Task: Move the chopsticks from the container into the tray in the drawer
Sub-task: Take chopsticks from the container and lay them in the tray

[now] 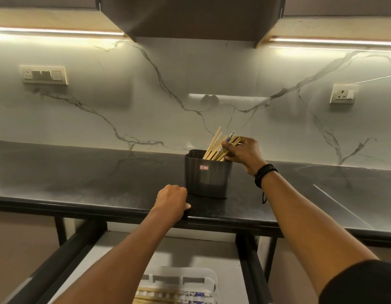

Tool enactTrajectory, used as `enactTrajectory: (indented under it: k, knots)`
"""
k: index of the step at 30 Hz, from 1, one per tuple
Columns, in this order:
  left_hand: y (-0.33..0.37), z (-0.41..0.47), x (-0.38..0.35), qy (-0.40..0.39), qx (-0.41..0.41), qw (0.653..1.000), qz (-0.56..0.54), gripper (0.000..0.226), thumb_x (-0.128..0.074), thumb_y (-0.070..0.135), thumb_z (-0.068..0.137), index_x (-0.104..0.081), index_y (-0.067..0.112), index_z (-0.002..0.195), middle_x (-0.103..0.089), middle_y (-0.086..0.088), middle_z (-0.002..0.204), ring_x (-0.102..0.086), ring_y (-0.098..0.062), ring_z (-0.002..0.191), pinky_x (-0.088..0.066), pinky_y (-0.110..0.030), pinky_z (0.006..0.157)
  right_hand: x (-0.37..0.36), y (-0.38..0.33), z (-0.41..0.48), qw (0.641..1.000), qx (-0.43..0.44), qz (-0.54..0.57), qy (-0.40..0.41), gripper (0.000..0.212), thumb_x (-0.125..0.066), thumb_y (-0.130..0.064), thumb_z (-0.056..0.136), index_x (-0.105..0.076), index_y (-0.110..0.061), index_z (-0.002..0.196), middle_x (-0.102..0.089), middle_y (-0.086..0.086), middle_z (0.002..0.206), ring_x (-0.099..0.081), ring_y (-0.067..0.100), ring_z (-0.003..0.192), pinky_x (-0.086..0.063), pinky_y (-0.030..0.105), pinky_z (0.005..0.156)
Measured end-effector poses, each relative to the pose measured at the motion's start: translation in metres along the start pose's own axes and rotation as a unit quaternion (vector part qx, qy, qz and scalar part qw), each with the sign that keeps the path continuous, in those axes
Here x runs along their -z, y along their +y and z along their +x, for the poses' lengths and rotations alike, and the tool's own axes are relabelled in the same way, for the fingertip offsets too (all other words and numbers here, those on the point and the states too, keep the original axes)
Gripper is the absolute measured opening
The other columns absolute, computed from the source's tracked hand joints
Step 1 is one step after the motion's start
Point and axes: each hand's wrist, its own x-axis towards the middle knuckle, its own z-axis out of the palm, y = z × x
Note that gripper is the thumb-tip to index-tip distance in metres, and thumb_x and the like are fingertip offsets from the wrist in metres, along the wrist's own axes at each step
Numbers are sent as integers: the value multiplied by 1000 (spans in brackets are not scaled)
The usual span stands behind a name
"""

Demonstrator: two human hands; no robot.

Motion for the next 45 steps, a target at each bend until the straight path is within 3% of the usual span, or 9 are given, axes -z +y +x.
enactTrajectory:
  k: [6,9,15,21,25,31,36,38,45]
  knots:
    - [2,-3,1,4,-5,1000,16,30,-56,36,94,-61,9,107,-65,-8,104,-61,-20,97,-48,-31,82,12,-5,2,998,33,-47,8,28,-81,-13,77,-70,-1,100,-75,17,92,-76,25,79,-62,40,73]
    - [3,-4,0,6,-10,1000,26,30,-54,35,95,-59,9,109,-65,-8,107,-61,-20,99,-48,-30,83,21,-12,3,996,38,-84,7,29,-82,-14,76,-71,-2,100,-74,16,93,-74,24,81,-60,31,67]
    - [4,-4,-3,10,-11,1000,24,30,-52,34,96,-58,9,112,-64,-8,109,-60,-20,100,-46,-29,81,27,-20,5,987,63,-146,-40,58,-83,-10,74,-59,-8,126,-71,16,101,-72,26,85,-60,37,78]
    - [3,0,-5,5,-14,1000,24,29,-52,33,96,-59,9,111,-65,-8,109,-61,-20,100,-46,-29,81,27,-31,9,969,120,-205,-68,45,-79,-6,78,-63,-2,120,-71,22,100,-71,24,72,-60,23,65]
    - [1,1,-7,8,-17,1000,17,28,-53,33,96,-59,9,110,-65,-8,106,-61,-19,98,-46,-29,81,28,-38,9,963,130,-223,-83,33,-78,-5,79,-66,2,108,-71,25,95,-72,31,76,-61,26,66]
    - [-1,-5,-11,25,-12,999,-23,25,-53,35,96,-60,12,102,-61,-3,92,-57,-12,81,-47,-25,76,38,-53,-2,958,160,-223,-81,27,-79,-7,77,-68,3,100,-73,24,89,-73,31,74,-59,21,60]
    - [-15,-18,-11,33,-19,996,-81,35,-54,44,93,-48,18,70,-50,4,66,-51,-9,64,-44,-23,68,55,-72,-19,967,165,-185,-53,27,-78,-3,78,-68,9,100,-72,26,91,-73,34,78,-62,28,67]
    - [-22,-25,-15,42,-27,991,-125,38,-53,47,92,-54,20,65,-56,4,65,-53,-7,63,-41,-19,65,61,-80,-29,970,173,-162,-47,24,-77,-1,79,-68,10,98,-72,26,91,-73,28,76,-62,27,66]
    - [-24,-48,-26,175,-11,947,-268,44,-52,50,91,-64,17,64,-56,7,55,-56,-8,57,-41,-25,61,71,-97,-57,984,171,-49,25,22,-79,-1,77,-69,5,95,-72,24,87,-73,33,80,-62,37,71]
